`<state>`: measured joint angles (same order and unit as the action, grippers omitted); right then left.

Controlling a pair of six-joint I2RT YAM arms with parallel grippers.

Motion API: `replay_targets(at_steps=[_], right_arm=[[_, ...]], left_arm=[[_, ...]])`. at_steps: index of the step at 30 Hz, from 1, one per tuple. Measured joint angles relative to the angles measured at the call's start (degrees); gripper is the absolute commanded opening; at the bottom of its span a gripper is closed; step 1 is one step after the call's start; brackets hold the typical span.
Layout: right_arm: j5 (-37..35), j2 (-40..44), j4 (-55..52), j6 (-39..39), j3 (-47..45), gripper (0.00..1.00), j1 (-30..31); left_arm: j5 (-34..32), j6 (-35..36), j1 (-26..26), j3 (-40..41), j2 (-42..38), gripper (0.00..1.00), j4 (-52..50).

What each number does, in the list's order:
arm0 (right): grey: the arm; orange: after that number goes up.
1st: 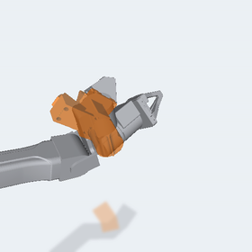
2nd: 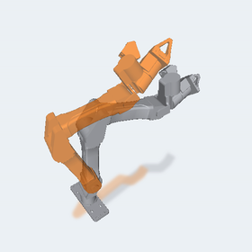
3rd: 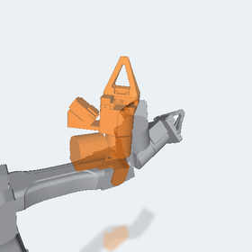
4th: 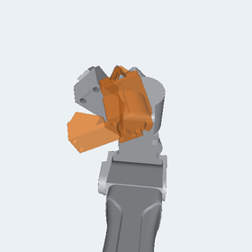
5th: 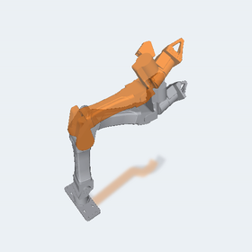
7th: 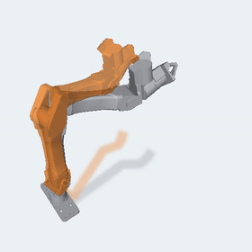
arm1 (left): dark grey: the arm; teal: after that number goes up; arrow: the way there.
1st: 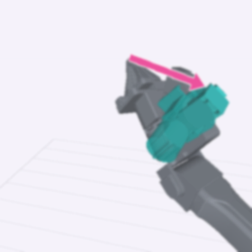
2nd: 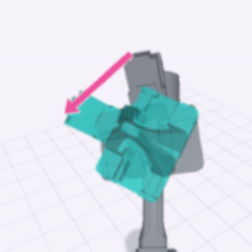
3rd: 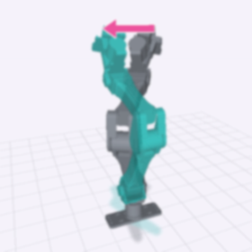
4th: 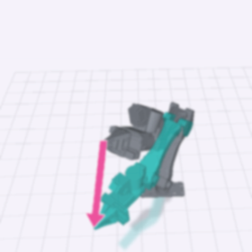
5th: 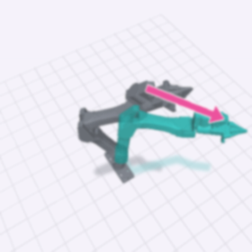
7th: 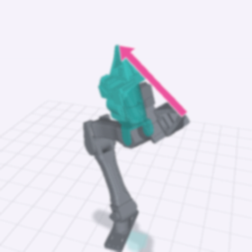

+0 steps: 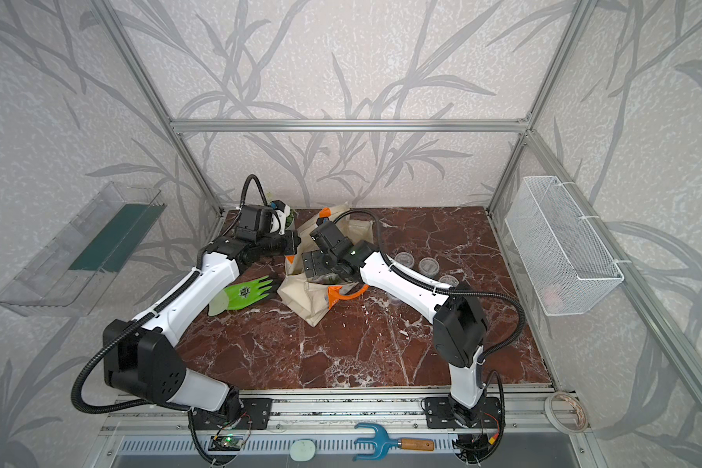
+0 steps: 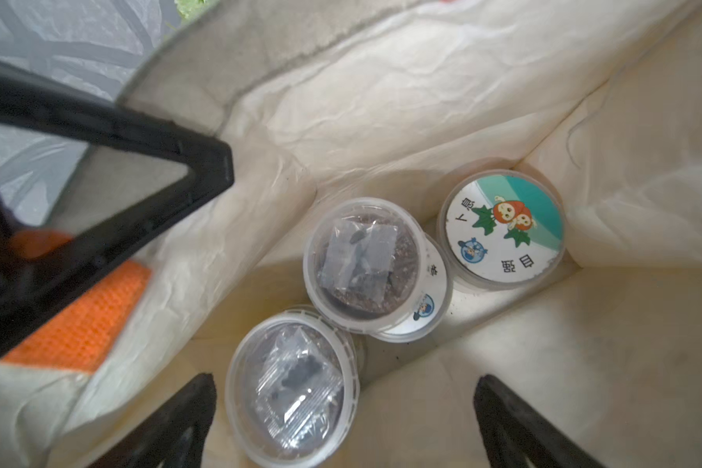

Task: Take out the seed jars from the canvas bag
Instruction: Pick up the seed jar from the canvas bag.

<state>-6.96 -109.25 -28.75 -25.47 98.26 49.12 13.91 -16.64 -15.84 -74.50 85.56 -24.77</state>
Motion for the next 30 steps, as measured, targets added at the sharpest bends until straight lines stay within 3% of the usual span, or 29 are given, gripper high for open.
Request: replay_targets(at_steps=[9, 21, 30], right_arm=[[-1.4, -3.3, -0.3, -0.8, 3.0, 1.00, 0.0], [-3.2, 3.9, 0.3, -0.9, -2.5, 1.00, -1.2], [-3.0, -1.7, 0.3, -1.7, 1.3, 1.00, -1.4]], left_arm=[[0.0, 0.0, 0.0, 0.0, 0.0, 0.00, 0.0], [-0.1, 0.0, 0.0, 0.0, -1.0, 0.00, -0.3], [0.0, 0.0, -0.2, 0.0, -1.0, 0.00, -0.4]])
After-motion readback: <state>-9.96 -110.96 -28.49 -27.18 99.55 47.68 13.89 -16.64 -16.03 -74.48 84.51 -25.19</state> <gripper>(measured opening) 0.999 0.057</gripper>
